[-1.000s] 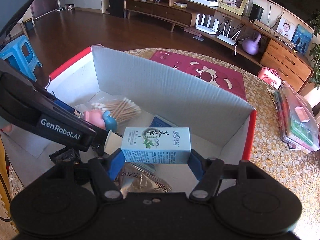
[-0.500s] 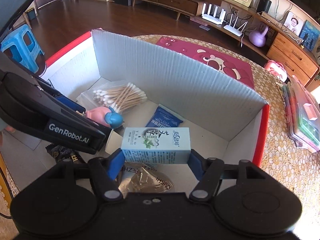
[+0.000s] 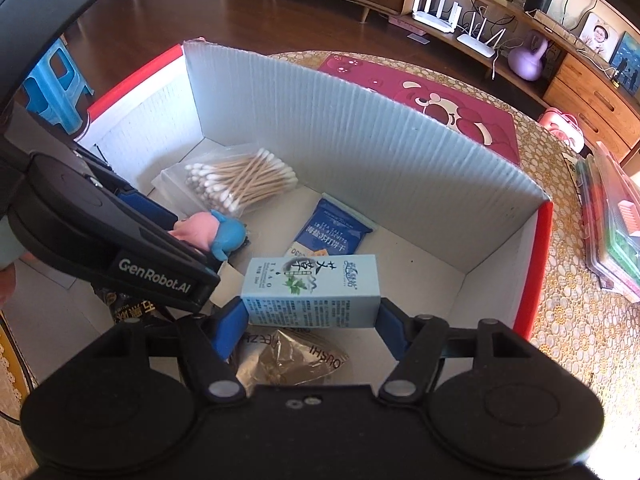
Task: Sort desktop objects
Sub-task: 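Lower the figurine and milk carton into the box and open both grippers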
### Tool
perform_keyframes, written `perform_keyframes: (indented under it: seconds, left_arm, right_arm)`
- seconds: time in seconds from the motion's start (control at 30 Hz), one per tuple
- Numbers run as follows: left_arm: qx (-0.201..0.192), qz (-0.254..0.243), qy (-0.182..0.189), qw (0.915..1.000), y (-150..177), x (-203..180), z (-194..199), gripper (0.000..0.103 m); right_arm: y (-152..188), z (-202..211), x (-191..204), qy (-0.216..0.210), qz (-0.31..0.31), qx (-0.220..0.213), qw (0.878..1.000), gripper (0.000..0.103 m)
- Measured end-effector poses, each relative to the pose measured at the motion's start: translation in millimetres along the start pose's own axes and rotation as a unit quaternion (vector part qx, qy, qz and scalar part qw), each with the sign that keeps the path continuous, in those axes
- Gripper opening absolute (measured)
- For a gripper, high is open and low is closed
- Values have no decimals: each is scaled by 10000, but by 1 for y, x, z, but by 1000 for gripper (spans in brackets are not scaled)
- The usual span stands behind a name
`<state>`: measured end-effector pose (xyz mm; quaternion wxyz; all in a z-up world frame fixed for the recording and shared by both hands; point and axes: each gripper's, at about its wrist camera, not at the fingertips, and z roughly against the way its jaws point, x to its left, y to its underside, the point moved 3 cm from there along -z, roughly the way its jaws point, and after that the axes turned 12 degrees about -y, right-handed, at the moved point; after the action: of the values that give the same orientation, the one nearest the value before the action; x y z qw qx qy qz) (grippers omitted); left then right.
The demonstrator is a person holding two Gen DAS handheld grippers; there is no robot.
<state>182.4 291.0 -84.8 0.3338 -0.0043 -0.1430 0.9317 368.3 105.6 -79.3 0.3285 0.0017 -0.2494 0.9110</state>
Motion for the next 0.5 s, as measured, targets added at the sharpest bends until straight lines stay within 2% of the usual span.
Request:
perform_keyframes:
  seconds: [0.1,0.2,0.33,0.4,0.5]
  left_arm:
    - [61,-36,20,10000,0,0,0,56]
    - [155,48,109,9998,-1,4,0,66]
    - [170,42,145,9997,1,6,6,67]
    - [164,43,142,9998,2,6,10,67]
    - [110,12,114,9999,5,3,18,67]
  right_arm:
    - [1,1,0,-43,14,-8,10000,70]
    - [2,3,2,-45,95,-36,9999,73]
    - [3,11,7,-111,183,-122,9997,78]
    - [4,16,9,-117,209,-208,9995,86]
    - [6,25,9,-117,167,-282,9994,86]
